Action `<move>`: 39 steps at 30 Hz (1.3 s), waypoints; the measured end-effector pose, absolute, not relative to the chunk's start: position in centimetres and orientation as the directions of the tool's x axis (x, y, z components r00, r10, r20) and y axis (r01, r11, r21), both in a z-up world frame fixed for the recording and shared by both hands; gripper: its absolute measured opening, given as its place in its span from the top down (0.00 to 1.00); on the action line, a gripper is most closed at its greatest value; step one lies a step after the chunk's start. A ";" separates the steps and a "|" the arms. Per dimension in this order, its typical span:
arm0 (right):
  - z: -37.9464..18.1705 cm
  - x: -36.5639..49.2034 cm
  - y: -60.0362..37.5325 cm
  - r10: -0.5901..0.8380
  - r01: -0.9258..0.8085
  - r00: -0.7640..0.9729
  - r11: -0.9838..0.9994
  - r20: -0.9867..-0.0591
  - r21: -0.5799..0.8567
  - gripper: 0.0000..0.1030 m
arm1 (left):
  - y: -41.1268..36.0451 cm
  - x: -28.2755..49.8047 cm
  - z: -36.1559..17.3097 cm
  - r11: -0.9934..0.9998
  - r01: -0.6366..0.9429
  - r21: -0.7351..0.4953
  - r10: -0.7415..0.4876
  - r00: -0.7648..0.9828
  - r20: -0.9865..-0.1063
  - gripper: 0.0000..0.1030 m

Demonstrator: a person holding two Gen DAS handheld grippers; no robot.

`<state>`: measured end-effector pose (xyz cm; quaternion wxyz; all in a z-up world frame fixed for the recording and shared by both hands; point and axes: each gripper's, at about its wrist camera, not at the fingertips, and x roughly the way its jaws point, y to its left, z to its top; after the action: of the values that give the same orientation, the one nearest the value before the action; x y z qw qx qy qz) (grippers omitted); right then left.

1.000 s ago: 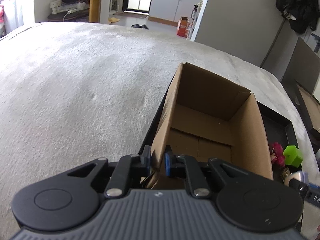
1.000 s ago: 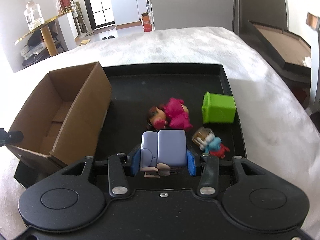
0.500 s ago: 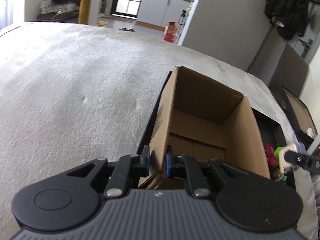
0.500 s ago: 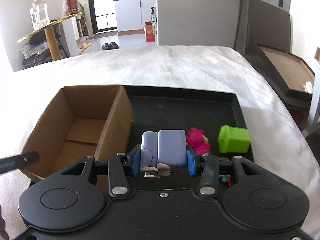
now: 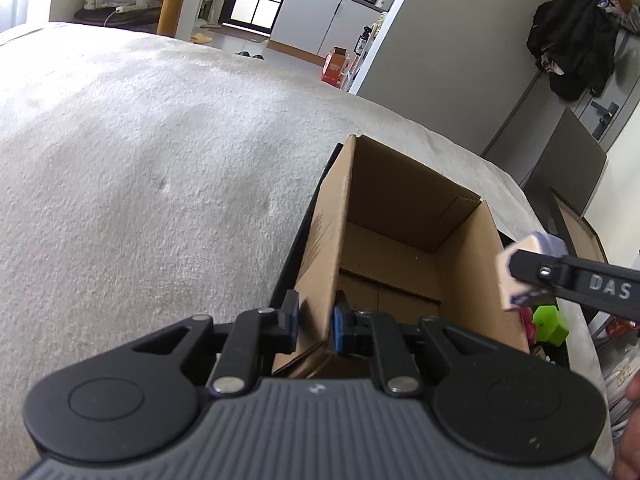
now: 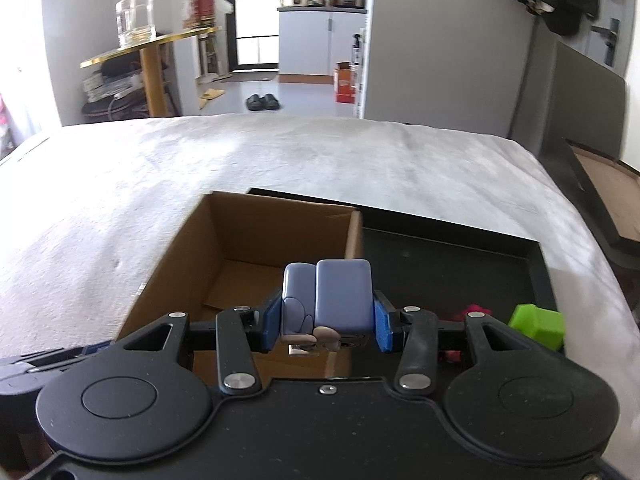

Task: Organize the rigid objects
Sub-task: 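Carry the lavender figure into the cardboard box and open the right gripper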

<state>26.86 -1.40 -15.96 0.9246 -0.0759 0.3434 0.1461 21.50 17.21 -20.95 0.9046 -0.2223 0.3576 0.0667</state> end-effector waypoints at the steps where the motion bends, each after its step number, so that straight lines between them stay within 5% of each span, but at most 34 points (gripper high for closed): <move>1: -16.0 26.9 -1.0 0.225 -0.331 0.718 0.943 -0.659 -0.039 0.57 | 17.3 21.5 -21.0 0.890 -0.281 -0.360 -0.041 0.735 -0.676 0.85; 32: -16.3 25.9 5.5 0.244 -0.536 0.698 0.801 -0.673 -0.265 0.56 | 18.7 21.2 -21.1 0.840 -0.336 -0.426 -0.055 0.728 -0.683 0.85; 36: -15.8 25.6 5.7 0.248 -0.526 0.742 0.792 -0.623 -0.311 0.38 | 18.7 21.2 -21.1 0.842 -0.333 -0.425 -0.059 0.725 -0.686 0.82; 39: -15.6 25.5 5.5 0.249 -0.524 0.747 0.790 -0.616 -0.317 0.38 | 18.6 21.1 -20.9 0.848 -0.320 -0.422 -0.066 0.727 -0.684 0.83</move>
<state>25.54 5.50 -15.55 0.9026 -0.2428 0.2839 0.2142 21.12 18.60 -20.91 0.8902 -0.2661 0.3628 0.0713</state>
